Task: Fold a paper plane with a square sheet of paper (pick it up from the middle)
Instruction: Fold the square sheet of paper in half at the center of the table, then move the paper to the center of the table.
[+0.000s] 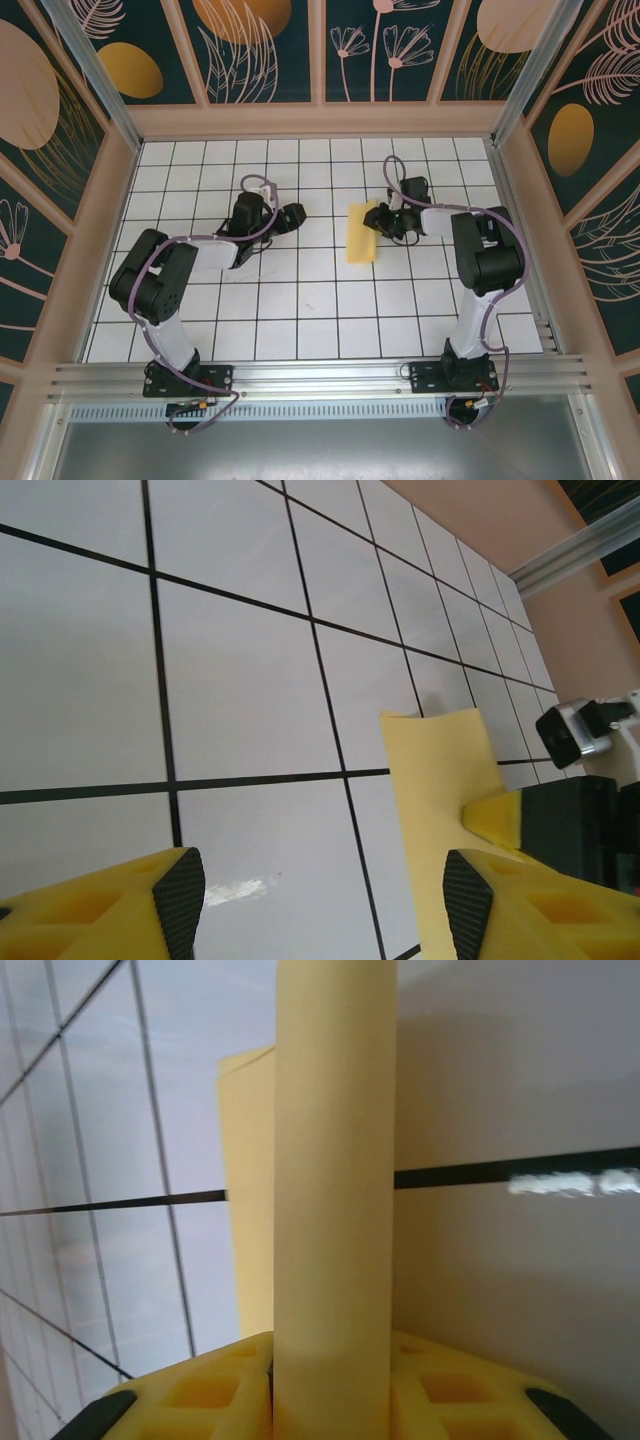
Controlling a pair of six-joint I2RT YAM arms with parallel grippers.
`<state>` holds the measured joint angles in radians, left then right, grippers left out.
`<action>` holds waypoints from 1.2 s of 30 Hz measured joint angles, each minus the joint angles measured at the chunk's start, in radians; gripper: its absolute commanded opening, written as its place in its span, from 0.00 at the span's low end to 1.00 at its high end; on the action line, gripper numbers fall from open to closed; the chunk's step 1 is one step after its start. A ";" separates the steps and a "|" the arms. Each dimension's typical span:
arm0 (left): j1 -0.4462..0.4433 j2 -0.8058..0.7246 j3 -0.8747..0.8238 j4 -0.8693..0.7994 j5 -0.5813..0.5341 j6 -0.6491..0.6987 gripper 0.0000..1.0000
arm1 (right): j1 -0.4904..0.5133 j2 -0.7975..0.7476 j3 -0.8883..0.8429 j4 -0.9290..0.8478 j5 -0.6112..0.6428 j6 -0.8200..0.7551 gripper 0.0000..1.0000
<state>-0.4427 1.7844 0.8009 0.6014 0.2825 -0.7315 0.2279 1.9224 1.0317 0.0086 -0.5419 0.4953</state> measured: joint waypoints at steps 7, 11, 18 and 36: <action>-0.015 0.001 0.013 0.000 -0.001 -0.007 0.64 | 0.021 0.007 0.007 -0.006 -0.008 -0.027 0.23; -0.021 0.000 -0.004 0.001 -0.005 -0.022 0.60 | 0.072 0.007 0.011 -0.007 -0.032 -0.045 0.23; -0.035 -0.018 -0.095 0.008 -0.005 -0.077 0.47 | 0.196 0.019 0.055 -0.006 -0.046 -0.057 0.23; -0.080 0.146 0.111 -0.056 0.058 -0.153 0.06 | 0.227 0.058 0.084 -0.006 -0.001 -0.063 0.23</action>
<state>-0.5224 1.9308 0.9123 0.5453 0.3408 -0.8841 0.4553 1.9804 1.1160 0.0021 -0.5426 0.4324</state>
